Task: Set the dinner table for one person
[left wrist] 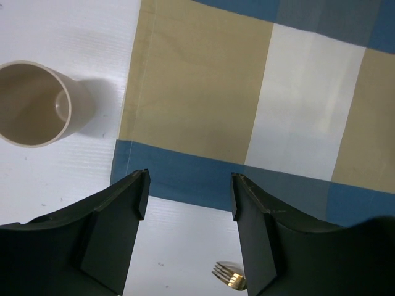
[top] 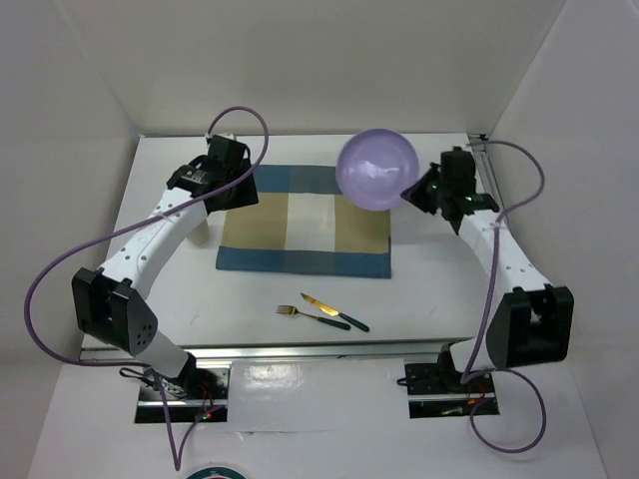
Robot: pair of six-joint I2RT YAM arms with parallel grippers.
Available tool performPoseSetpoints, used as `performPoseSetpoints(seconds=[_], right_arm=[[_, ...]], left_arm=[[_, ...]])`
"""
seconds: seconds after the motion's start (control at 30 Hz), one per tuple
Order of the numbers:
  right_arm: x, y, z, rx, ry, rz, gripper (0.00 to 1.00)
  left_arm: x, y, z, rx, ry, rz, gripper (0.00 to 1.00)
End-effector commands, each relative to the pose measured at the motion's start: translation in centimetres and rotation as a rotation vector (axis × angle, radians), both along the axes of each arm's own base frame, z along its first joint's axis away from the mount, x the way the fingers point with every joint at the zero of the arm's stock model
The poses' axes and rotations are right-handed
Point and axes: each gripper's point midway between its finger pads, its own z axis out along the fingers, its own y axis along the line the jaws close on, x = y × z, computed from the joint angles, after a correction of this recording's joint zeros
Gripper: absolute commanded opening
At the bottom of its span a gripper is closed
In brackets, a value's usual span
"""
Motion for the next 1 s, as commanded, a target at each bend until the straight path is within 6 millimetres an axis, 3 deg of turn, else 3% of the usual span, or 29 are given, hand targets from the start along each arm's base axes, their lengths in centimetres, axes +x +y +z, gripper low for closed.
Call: performPoseSetpoints(seconds=[0.0,0.03,0.07,0.13,0.17,0.23,0.27,0.3,0.47,0.7,0.77,0.83,0.97], right_arm=[[1.9,6.2,1.0,0.017,-0.01,0.193,0.0],[2.0,8.9,0.6,0.025,0.006,0.258,0.0],[3.5,10.5,-0.5,0.025,0.032,0.299,0.0],[4.0,13.8,-1.8,0.044,0.071,0.382,0.0],[4.6,14.8,-4.1,0.038,0.121,0.396,0.0],[5.5,17.1,-4.2,0.042,0.123,0.439,0.0],[5.6,17.7,-6.1,0.036,0.167,0.449,0.0],[6.1,18.4,-5.8,0.036,0.16,0.458,0.0],[6.0,19.1,-9.4,0.027,0.239,0.469,0.0],[5.7,19.9,-12.4,0.035,0.294,0.503,0.01],[5.8,20.5,-12.3,0.056,0.288,0.523,0.18],[6.0,20.8,-12.3,0.065,0.287,0.531,0.26],[6.4,20.7,-11.1,0.054,0.264,0.534,0.59]], left_arm=[[0.8,1.3,2.0,0.017,-0.046,0.081,0.72],[0.6,2.3,2.4,0.023,-0.052,0.106,0.72],[0.5,3.0,2.6,0.018,-0.052,0.13,0.72],[0.0,5.2,3.2,0.008,-0.061,0.192,0.74],[-0.3,5.8,3.4,-0.001,-0.066,0.203,0.76],[-1.0,7.3,3.3,0.001,-0.064,0.24,0.78],[-1.3,8.4,3.7,-0.011,-0.075,0.265,0.79],[-1.6,8.9,3.6,-0.018,-0.073,0.275,0.79],[-2.6,12.1,1.4,-0.046,0.004,0.353,0.79],[-3.9,14.1,-2.1,-0.106,0.084,0.431,0.81],[-3.9,14.2,-2.5,-0.128,0.088,0.438,0.83],[-4.0,13.9,-3.3,-0.141,0.1,0.44,0.83],[-3.7,13.7,-5.0,-0.167,0.138,0.44,0.84]])
